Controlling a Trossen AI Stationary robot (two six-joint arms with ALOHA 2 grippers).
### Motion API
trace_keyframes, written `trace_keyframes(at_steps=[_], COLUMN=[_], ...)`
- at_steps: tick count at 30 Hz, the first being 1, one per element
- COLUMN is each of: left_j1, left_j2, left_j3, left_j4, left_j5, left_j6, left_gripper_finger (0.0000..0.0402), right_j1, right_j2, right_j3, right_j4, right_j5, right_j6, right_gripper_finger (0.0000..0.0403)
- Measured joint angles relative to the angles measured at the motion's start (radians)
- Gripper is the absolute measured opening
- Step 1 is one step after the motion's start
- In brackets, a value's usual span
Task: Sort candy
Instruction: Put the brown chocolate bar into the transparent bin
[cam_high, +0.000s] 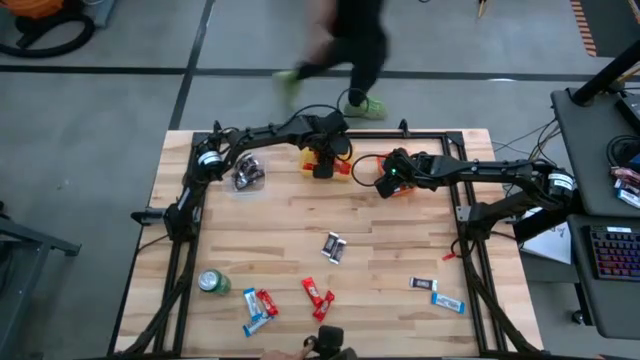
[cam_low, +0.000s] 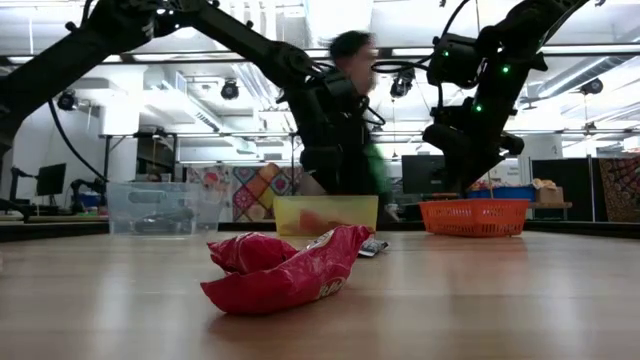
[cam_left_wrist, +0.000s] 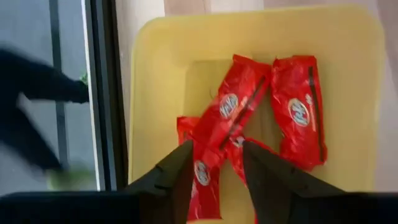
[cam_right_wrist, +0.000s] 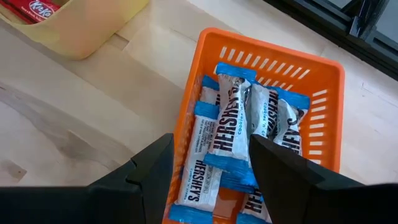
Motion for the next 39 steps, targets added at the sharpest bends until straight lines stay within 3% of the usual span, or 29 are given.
trace_keyframes(at_steps=[4,10,16,19,29,34,39], left_j1=[-0.002,-0.003,-0.064,-0.11,-0.341,-0.479,-0.596], left_j2=[-0.052,-0.183,-0.343,-0.442,-0.794,-0.898,-0.941], left_j3=[0.0,-0.013,-0.085,-0.163,-0.654,-0.878,-1.009], left_j4=[-0.084,-0.147,-0.166,-0.138,0.202,0.407,0.509], left_j5=[0.04,0.293,0.326,0.327,0.131,-0.024,-0.158], left_j6=[-0.022,-0.093,-0.134,-0.188,-0.523,-0.738,-0.874], left_gripper_finger=[0.0132,0.0126,0.0113,0.0109,0.0106,0.0106,0.0106], right_j1=[0.018,0.076,0.175,0.246,0.442,0.494,0.512], right_j2=[-0.021,-0.104,-0.193,-0.214,-0.14,-0.047,0.057], right_j3=[0.0,0.0,0.0,0.0,0.0,0.0,0.0], right_j4=[-0.002,-0.019,-0.015,-0.004,0.074,0.163,0.289], right_j5=[0.0,-0.083,-0.235,-0.259,-0.254,-0.255,-0.254], right_j6=[0.0,-0.025,-0.107,-0.158,-0.357,-0.517,-0.616], right_gripper_finger=[0.0201,0.0201,0.0201,0.0201,0.0201,0.0201,0.0201])
